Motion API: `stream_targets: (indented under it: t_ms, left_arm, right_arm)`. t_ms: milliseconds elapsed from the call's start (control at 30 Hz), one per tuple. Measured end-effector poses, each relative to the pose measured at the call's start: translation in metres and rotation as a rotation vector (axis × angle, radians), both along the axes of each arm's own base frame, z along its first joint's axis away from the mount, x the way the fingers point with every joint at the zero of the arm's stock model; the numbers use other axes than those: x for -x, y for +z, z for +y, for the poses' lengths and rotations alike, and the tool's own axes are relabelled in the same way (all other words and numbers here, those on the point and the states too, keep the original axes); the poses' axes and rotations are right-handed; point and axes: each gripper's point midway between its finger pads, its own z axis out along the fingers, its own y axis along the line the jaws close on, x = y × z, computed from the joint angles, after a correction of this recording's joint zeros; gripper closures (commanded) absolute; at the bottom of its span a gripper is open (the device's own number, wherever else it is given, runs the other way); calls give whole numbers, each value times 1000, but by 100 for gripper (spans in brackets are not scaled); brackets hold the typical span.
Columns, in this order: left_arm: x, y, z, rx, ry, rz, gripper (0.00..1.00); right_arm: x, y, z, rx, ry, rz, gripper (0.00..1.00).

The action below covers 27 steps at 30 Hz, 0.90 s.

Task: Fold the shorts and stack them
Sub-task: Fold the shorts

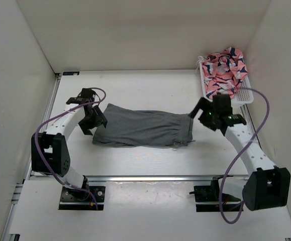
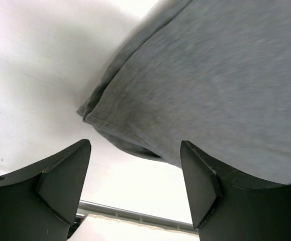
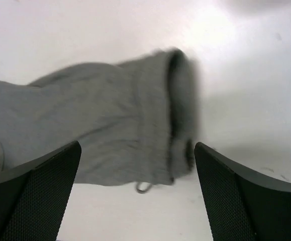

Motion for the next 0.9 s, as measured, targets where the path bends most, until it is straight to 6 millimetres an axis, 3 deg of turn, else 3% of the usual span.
stream_targets:
  t_ms: [100,167,233,333,433,633,900]
  left_arm:
    - [-12,14,0,-1,-4,-47,17]
    - [-15,17,0,-4,-5,-59,17]
    - [-15,17,1,-8,-4,-56,17]
    - [-13,17,2,-12,-4,-51,17]
    - [-12,17,2,-13,-6,-46,17]
    - [-10,16,2,-15,-6,-39,17]
    - [-9,16,3,-20,-5,-35,18]
  right_arm:
    - [34,-61,-22,-101,-54,151,0]
    - [61,-96,-21,-172,-62,263,0]
    - [81,-114,-12,-245,-49,332,0]
    - [87,-118,2,-331,-20,344,0]
    - [73,-114,9,-379,-3,303,0]
    - [53,-130,21,-468,-9,319,6]
    - [34,-138,28,-502,-12,310,41]
